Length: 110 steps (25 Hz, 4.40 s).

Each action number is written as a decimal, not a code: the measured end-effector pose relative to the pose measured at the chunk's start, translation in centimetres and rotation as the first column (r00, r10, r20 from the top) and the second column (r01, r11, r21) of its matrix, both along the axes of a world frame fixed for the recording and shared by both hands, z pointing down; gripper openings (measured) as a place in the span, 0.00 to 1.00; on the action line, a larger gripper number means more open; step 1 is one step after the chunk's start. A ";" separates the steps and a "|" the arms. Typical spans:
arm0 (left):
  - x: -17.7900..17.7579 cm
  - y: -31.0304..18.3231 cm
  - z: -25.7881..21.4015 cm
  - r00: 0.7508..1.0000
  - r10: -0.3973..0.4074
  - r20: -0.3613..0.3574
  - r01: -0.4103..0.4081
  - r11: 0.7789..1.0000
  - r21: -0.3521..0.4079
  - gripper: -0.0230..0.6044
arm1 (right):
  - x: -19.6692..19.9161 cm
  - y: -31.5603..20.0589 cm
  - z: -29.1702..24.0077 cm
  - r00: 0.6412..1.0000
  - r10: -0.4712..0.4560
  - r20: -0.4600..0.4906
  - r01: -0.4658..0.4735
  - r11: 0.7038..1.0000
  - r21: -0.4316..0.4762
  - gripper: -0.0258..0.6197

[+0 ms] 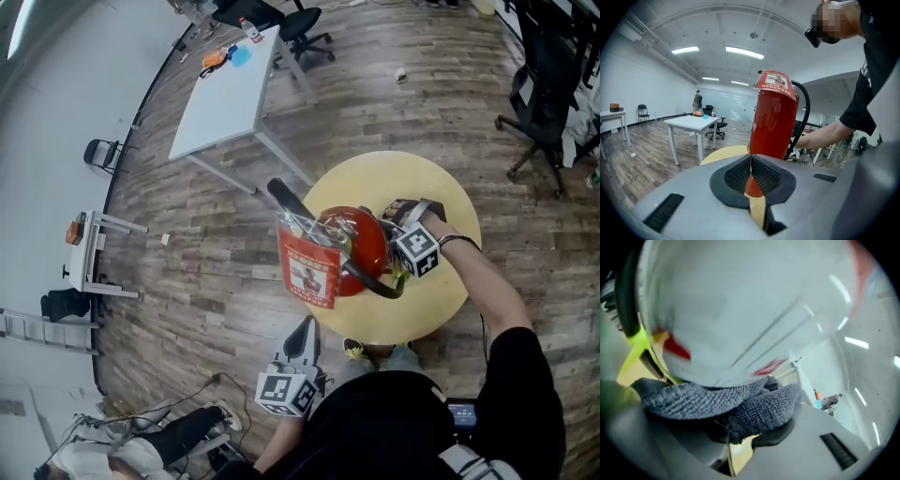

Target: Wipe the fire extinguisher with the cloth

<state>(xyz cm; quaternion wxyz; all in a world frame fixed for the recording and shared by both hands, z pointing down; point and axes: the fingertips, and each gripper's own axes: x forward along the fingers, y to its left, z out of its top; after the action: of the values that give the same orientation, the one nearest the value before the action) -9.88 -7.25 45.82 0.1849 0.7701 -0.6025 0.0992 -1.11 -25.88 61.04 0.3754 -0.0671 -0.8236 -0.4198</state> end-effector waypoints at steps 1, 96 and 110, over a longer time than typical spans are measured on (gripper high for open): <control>-0.2 0.0 0.1 1.000 -0.009 0.001 0.009 1.000 -0.007 0.07 | 0.2 0.0 1.5 1.000 0.016 -0.015 -0.017 0.999 -0.050 0.14; -23.2 9.5 1.5 0.982 0.139 -0.129 -0.136 0.990 0.033 0.07 | -6.7 7.0 -1.5 -0.634 0.490 -0.599 0.754 0.221 -0.618 0.14; -25.0 11.7 3.6 0.994 0.096 -0.056 -0.099 0.994 -0.054 0.08 | -4.5 1.4 -9.3 -0.758 0.473 -0.450 0.652 0.522 -0.550 0.14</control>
<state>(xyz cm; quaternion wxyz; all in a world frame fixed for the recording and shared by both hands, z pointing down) -34.89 4.50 49.43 0.2175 0.7955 -0.5558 0.1048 -5.64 -24.52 51.73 0.6262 -0.5489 0.3841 -0.3988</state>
